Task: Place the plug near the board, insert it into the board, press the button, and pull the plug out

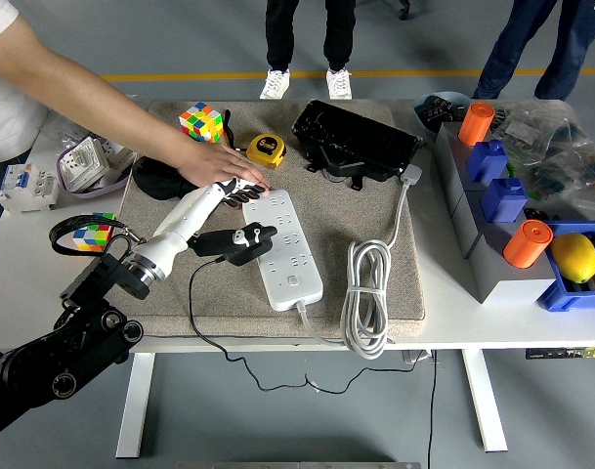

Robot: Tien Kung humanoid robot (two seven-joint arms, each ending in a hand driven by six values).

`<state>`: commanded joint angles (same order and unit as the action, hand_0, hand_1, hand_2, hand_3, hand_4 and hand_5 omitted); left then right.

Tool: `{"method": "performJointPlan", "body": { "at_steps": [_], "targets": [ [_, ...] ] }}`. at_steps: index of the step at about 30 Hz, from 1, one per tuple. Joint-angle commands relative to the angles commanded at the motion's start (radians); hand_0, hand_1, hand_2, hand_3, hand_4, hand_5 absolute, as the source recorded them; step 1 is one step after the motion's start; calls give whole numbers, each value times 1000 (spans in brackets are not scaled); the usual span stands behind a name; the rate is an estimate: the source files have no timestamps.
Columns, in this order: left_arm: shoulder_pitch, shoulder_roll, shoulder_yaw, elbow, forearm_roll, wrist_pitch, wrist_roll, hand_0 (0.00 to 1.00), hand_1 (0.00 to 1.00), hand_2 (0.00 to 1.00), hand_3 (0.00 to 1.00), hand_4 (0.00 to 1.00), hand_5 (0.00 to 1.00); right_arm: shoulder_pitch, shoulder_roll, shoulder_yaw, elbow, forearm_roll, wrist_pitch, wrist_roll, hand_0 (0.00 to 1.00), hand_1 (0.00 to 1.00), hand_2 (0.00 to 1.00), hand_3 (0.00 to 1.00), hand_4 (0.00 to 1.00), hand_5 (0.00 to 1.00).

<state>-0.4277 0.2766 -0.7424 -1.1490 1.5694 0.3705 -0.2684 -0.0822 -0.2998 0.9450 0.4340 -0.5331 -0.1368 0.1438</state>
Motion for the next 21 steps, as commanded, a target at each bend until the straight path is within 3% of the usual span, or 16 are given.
{"method": "performJointPlan", "body": {
  "at_steps": [5,6,11,21],
  "targets": [
    [57,7,-26,-48,105,-5,16,831,858,872,825,924,967,-2,0,2,0,0,0,4,613,622,579,541,722,257],
    [69,10,-25,-58,124,-8,27,890,916,921,892,884,998,-2,0,2,0,0,0,5,612,622,579,541,722,255],
    [111,20,-13,-82,174,-1,42,890,916,921,892,884,998,-4,1,3,2,-2,0,8,612,622,579,541,722,255],
    [135,27,-9,-71,224,20,47,912,934,937,899,870,998,-3,1,0,3,0,-1,15,613,621,577,541,721,252]
  ]
}}
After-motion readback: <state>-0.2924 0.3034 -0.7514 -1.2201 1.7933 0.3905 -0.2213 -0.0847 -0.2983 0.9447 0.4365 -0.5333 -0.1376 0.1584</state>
